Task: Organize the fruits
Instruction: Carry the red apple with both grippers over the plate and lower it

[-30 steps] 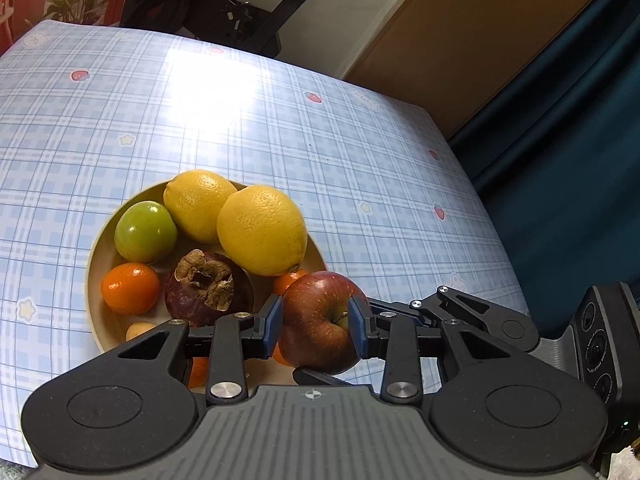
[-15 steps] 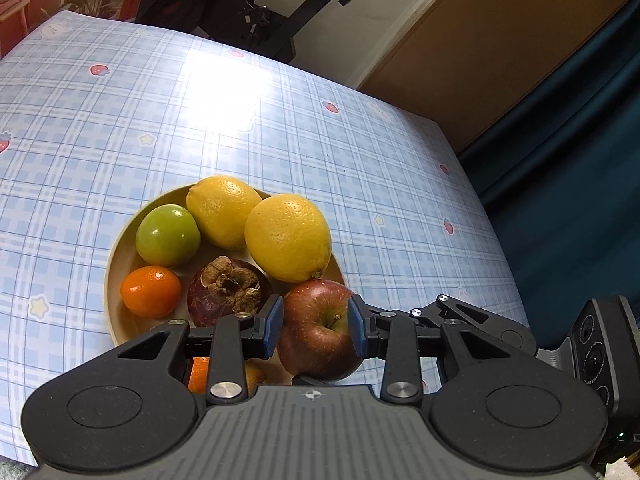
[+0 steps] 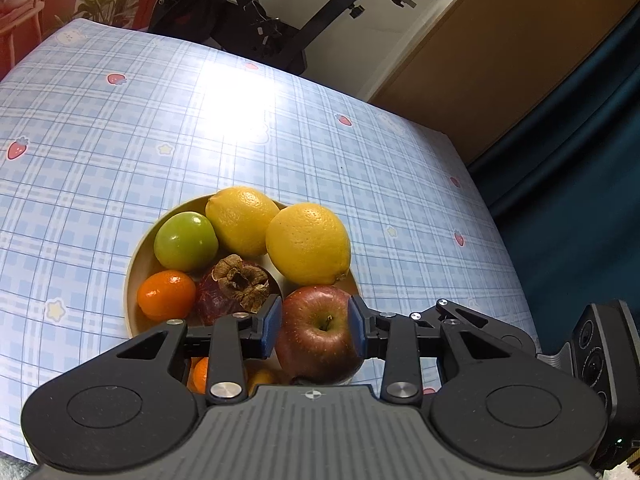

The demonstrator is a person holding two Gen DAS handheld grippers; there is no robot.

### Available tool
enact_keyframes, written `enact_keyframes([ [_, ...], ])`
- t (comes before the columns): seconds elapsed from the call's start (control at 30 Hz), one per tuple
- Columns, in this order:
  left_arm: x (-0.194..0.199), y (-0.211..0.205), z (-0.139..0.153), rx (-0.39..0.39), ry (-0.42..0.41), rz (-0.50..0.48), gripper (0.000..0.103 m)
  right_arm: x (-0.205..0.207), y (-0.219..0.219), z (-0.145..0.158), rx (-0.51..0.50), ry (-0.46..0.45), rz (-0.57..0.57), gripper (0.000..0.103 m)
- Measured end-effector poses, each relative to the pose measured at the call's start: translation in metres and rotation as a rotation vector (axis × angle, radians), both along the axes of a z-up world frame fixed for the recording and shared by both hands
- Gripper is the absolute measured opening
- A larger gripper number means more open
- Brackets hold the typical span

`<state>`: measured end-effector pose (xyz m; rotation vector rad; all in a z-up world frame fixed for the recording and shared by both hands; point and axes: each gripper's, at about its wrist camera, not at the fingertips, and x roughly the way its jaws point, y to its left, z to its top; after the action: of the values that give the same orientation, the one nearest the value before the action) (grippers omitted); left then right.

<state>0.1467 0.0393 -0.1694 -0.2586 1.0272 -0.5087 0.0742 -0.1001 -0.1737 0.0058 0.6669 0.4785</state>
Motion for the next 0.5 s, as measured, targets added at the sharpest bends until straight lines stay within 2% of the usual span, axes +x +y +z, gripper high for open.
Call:
enact_keyframes([
  [0.5, -0.0044, -0.0011, 0.0055, 0.014, -0.017, 0.021, 0.038, -0.0007, -0.0071, -0.0044, 0.038, 0.016, -0.018, 0.067],
])
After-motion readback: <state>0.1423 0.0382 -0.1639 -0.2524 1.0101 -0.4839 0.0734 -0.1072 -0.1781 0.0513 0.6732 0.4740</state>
